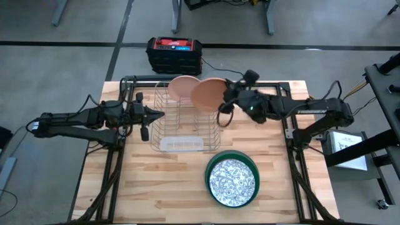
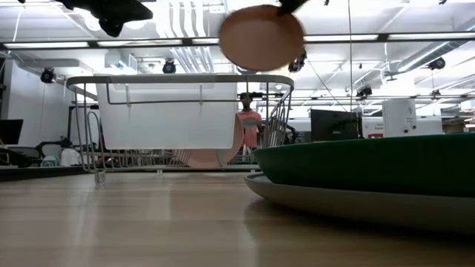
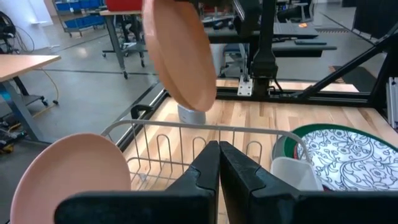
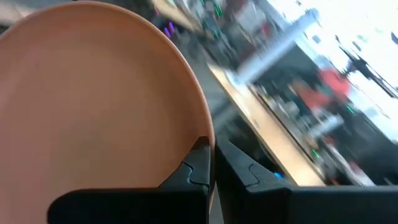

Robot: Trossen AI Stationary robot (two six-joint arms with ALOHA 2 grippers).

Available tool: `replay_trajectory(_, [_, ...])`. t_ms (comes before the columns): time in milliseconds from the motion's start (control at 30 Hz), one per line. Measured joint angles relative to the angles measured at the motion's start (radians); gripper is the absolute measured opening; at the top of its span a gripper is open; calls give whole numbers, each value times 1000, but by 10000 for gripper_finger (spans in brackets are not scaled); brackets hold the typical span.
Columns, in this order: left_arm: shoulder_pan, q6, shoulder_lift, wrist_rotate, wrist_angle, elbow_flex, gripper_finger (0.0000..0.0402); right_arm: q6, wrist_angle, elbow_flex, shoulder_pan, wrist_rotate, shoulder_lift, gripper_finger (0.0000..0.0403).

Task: Sort dishes
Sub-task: Put the light orange plate in the dish rack

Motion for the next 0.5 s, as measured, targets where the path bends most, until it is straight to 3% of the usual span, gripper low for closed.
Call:
replay_trajectory(100, [0,0,-1,0,-6,0,0,-79,173,-23,-52,-135,8,0])
replay_trajectory(200, [0,0,-4,0,-7,0,0,-106,279,-54,-102,-200,23,0])
replay_trajectory(333, [0,2,-11,0,-9,0,0,-75,411,-97,-164,-256,70,0])
replay_trajectory(500, [0,4,-26,-1,-10,0,0,-101,552,-102,-196,-249,182,0])
